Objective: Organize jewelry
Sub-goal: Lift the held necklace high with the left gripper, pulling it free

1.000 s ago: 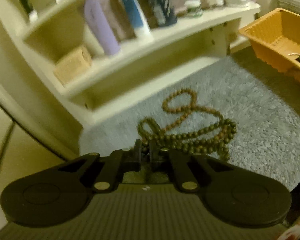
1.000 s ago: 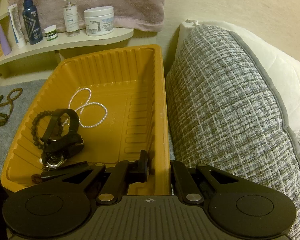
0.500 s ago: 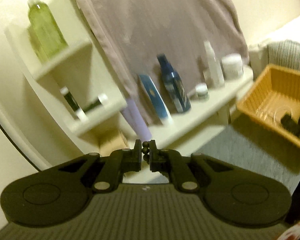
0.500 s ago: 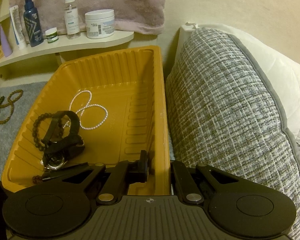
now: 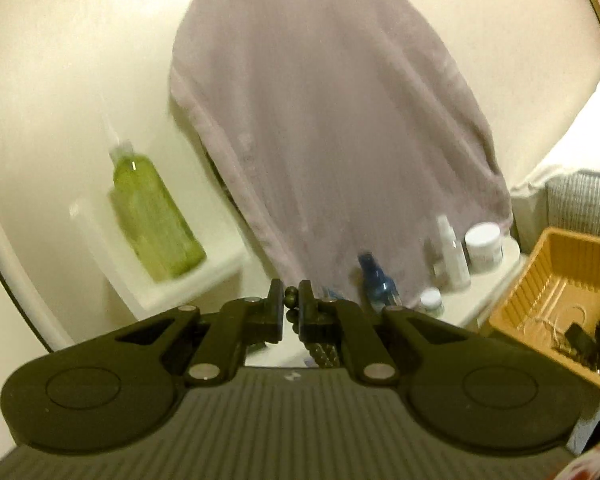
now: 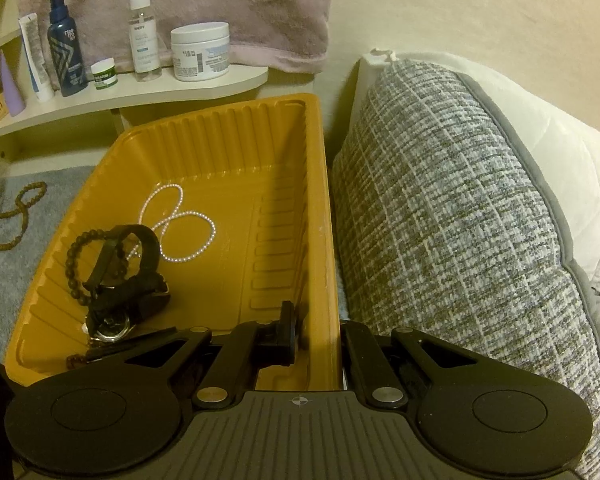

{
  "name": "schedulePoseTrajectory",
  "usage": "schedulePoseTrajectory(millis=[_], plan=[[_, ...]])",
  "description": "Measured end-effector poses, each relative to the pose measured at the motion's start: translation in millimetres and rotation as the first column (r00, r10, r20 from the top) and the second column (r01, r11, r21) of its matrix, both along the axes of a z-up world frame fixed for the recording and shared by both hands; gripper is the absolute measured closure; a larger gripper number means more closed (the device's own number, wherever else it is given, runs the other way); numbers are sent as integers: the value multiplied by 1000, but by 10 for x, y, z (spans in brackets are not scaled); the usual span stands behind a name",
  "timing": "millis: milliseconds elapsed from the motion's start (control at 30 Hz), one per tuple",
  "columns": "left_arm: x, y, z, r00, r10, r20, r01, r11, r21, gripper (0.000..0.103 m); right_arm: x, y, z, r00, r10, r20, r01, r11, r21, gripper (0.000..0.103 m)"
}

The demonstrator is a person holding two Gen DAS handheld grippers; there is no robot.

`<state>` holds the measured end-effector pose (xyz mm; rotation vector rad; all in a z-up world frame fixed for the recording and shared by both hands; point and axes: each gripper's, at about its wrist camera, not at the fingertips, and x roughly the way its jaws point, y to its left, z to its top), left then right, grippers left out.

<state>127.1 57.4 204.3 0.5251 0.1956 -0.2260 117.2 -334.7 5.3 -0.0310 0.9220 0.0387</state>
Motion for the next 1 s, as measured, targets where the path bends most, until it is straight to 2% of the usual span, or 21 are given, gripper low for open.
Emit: schedulePoseTrajectory(millis=[300,600,767,1000], plan=[[-25,-131,497,994,-85,63,85,996,-3,97,18,4,26,1000,7,7,-7,1000,-5,98],[12,-369,856,979,-175,105,175,984,9,97,27,9,26,1000,7,8,-7,1000,-5,98],[43,-606,1091,959,-249,137,252,968,-4,97,31,8,30,1000,8,8,-8,1000,-5,98],[105,-1047,1277,917,-367,156,376,926,-31,97,33,8,31,1000,10,8,-10,1000,-6,98]])
